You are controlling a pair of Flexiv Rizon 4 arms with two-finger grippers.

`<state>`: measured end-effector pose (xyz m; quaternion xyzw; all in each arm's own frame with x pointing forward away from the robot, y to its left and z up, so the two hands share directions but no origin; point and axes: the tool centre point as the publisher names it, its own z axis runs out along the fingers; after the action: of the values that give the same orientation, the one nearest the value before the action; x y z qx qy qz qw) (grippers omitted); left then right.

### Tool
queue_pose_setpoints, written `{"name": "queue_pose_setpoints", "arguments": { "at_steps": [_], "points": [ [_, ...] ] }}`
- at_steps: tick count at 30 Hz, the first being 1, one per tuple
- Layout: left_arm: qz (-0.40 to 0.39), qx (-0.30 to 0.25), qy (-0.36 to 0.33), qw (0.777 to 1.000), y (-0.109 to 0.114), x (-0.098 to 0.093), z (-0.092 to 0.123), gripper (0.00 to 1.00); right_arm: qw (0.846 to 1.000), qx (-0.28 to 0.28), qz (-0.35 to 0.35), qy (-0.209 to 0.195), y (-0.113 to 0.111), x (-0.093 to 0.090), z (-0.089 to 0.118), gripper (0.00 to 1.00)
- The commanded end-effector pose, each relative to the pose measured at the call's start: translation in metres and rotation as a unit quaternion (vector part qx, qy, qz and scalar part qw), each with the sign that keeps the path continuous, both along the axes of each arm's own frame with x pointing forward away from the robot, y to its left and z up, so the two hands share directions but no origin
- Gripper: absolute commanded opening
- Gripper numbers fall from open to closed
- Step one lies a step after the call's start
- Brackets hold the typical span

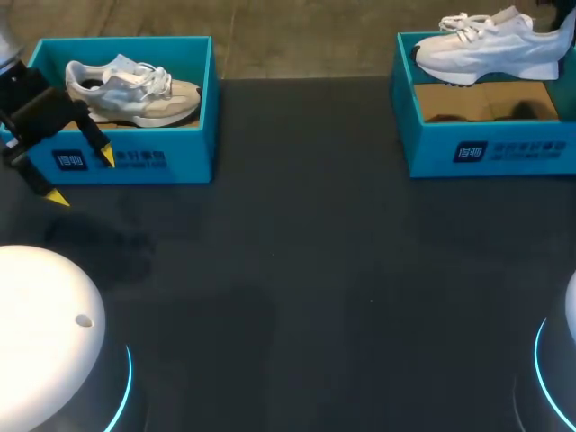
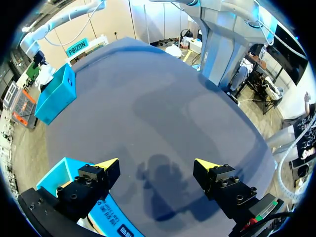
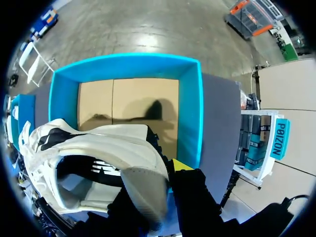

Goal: Take the shoe out of the shoebox, open the shoe tongue, remove and reinsert the insole, then place the shoe into the shoebox

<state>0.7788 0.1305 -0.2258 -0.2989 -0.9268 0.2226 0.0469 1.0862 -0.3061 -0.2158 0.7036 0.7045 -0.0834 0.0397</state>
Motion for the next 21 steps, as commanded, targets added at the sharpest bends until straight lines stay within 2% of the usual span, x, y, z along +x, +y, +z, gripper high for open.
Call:
{"name": "queue_pose_setpoints", "arguments": {
  "at_steps": [1, 11, 21],
  "points": [
    [0.000, 0.001, -0.001, 1.000, 0.001, -0.001, 0.000, 1.00, 1.000, -0.002, 0.004, 0.006, -0.002, 0.008, -0.003, 0.00],
    [0.000, 0.001, -0.001, 1.000, 0.001, -0.001, 0.000, 1.00, 1.000, 0.009, 0.001, 0.005, -0.016, 0.011, -0.027, 0.00],
    [0.000, 0.001, -0.001, 1.000, 0.001, -0.001, 0.000, 1.00, 1.000, 0.001, -0.005, 0.020, -0.015, 0.007, -0.042, 0.00]
  ]
}}
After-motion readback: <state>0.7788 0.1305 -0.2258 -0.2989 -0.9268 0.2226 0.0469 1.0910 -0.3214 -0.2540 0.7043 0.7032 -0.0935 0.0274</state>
